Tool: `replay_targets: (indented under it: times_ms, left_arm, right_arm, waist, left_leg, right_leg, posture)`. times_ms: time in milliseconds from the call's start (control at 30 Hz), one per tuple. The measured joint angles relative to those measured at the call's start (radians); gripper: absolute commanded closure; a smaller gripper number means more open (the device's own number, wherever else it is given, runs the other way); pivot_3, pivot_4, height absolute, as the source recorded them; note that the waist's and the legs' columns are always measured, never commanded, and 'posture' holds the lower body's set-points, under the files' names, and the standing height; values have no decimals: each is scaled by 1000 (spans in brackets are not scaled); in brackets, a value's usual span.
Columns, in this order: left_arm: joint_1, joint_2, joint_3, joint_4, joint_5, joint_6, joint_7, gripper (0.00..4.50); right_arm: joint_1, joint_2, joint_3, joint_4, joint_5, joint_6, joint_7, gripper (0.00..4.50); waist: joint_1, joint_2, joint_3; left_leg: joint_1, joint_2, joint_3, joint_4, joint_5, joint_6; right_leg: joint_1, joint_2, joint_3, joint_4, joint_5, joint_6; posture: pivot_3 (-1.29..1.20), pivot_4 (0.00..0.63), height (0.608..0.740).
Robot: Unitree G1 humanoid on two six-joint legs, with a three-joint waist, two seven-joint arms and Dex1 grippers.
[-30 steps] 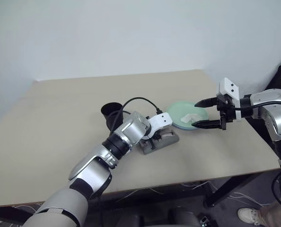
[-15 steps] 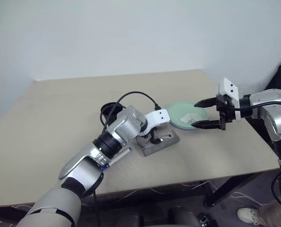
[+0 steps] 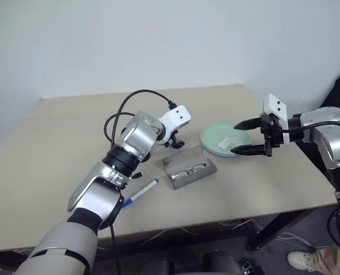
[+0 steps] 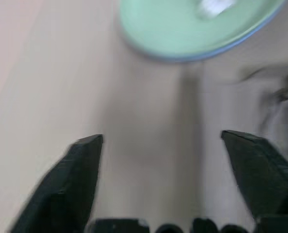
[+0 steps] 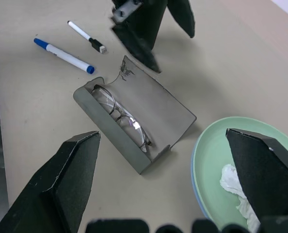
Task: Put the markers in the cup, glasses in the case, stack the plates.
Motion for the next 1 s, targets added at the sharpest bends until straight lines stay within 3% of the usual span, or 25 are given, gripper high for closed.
replay_targets:
  times_ms: [267, 600, 1000]
  left_arm:
    - [0, -28, 12, 205, 33, -150, 90, 4477]
    - [3, -68, 11, 262, 65, -256, 72, 4477]
    - [119, -56, -45, 90, 102, -269, -54, 4477]
  right_arm:
    - [-3, 0, 0, 1, 1, 0, -3, 0]
    - [9, -2, -5, -19, 4, 17, -17, 0]
    - [18, -4, -7, -38, 8, 26, -19, 0]
  waist:
    - [6, 0, 0]
    - [5, 0, 0]
    - [4, 0, 0]
  left_leg:
    - [-2, -1, 0, 0, 0, 0]
    - [-1, -1, 0, 0, 0, 0]
    - [-1, -1, 0, 1, 0, 0]
  right_leg:
    - [0, 0, 0, -1, 1, 1]
    - [0, 0, 0, 0, 0, 1]
    - [0, 0, 0, 0, 0, 0]
  posture:
    - [0, 0, 732]
    - [0, 0, 732]
    - [0, 0, 732]
